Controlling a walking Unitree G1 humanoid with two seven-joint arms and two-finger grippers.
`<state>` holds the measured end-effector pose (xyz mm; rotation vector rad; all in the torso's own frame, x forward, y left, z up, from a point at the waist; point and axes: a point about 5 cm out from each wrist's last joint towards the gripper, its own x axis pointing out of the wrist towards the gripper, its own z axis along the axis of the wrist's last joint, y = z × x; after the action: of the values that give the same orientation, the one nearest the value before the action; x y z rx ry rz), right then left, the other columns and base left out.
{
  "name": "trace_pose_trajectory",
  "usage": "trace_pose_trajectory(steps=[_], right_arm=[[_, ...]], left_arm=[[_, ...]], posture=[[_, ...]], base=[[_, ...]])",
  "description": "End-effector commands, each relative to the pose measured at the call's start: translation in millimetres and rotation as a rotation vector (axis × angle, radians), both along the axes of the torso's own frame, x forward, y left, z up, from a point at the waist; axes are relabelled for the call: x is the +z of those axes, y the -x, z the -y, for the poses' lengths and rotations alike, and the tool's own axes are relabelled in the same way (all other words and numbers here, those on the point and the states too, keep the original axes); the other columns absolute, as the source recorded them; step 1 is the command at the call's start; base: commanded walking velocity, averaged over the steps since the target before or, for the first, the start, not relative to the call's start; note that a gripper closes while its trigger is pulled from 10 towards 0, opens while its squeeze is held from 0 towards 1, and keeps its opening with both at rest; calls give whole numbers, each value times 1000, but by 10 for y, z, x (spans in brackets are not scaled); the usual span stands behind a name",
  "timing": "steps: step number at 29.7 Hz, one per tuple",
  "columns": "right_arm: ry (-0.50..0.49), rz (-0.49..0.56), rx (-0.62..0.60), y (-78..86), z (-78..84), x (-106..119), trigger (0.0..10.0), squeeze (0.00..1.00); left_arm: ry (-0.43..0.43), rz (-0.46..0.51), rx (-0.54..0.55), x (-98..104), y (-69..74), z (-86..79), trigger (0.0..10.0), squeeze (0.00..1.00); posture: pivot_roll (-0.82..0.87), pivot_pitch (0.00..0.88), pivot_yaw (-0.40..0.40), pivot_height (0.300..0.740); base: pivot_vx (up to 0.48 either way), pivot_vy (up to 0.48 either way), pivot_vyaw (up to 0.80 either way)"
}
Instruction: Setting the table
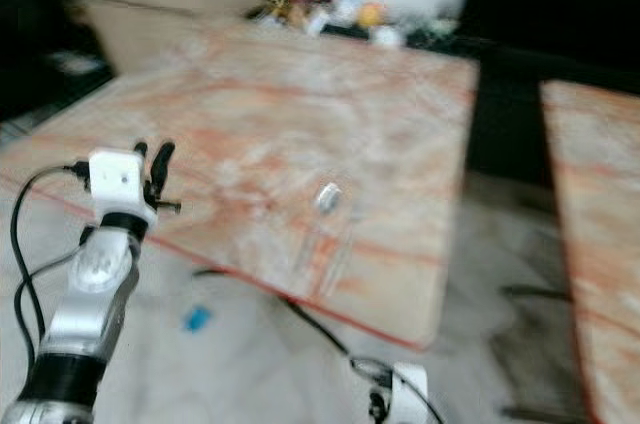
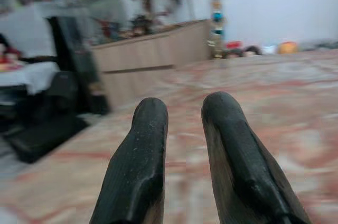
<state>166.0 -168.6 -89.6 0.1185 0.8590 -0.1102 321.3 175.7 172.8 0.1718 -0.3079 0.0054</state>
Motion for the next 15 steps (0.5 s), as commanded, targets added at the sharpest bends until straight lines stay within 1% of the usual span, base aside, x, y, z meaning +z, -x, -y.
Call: trace_pose_trajectory(steps=[1,6,9,10,12,13,14,15], right_arm=[[5,-8,-10,36,35,-12,10000,0],[4,-6,-10,31,23,-11,10000,0],[3,-6,-8,30,16,-11,10000,0],[3,-6,-8,30,16,-11,10000,0],[2,-7,-7,31,13,-12,10000,0],[2,-7,-7,31,13,-12,10000,0],[2,-8,-6,34,10,-13,10000,0],[2,-9,-6,34,8,-14,10000,0]], left_arm=[[-12,10,-6,19,3,33,10000,0],[-24,26,-1,48,21,-19,10000,0],[-24,39,42,69,43,-109,10000,0],[-24,39,42,69,43,-109,10000,0],[-36,43,116,69,64,-233,10000,0],[-36,43,116,69,64,-233,10000,0],[-50,32,164,51,72,-312,10000,0],[-53,22,190,33,74,-361,10000,0]], posture=[[133,0,-34,740],[137,0,-34,740],[139,0,-33,740],[139,0,-33,740],[142,0,-33,740],[142,0,-33,740],[141,0,-33,740],[141,0,-33,740]], base=[[0,0,800],[0,0,800],[0,0,800],[0,0,800],[0,0,800],[0,0,800],[0,0,563],[0,0,0]])
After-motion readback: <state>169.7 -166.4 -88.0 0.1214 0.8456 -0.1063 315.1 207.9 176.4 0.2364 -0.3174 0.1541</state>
